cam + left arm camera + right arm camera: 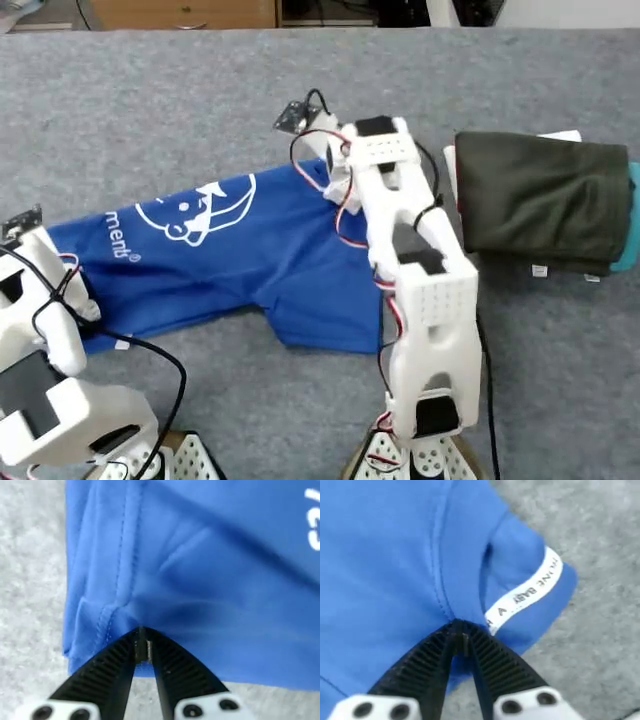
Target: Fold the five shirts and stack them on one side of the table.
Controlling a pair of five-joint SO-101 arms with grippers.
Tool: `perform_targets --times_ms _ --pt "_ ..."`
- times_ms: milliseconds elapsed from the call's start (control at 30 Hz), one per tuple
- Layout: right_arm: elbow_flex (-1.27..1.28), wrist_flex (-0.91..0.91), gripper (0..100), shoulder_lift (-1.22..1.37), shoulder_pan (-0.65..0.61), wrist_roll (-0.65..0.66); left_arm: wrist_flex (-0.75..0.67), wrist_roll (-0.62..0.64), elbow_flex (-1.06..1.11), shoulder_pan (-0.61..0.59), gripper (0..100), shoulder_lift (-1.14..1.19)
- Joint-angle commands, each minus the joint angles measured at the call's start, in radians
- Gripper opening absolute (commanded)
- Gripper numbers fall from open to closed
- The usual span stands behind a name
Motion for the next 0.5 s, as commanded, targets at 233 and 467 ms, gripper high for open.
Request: perform_targets --times_ms 233,467 --pt "-0.763 0.443 0.5 0.315 0.047 0.002 0.115 -0.075 -0.037 -0.109 2 -0.016" --pt "-1.038 0.526 0.9 0.314 -0.038 0.005 0.275 -0.029 -0.325 -0.068 2 -0.015"
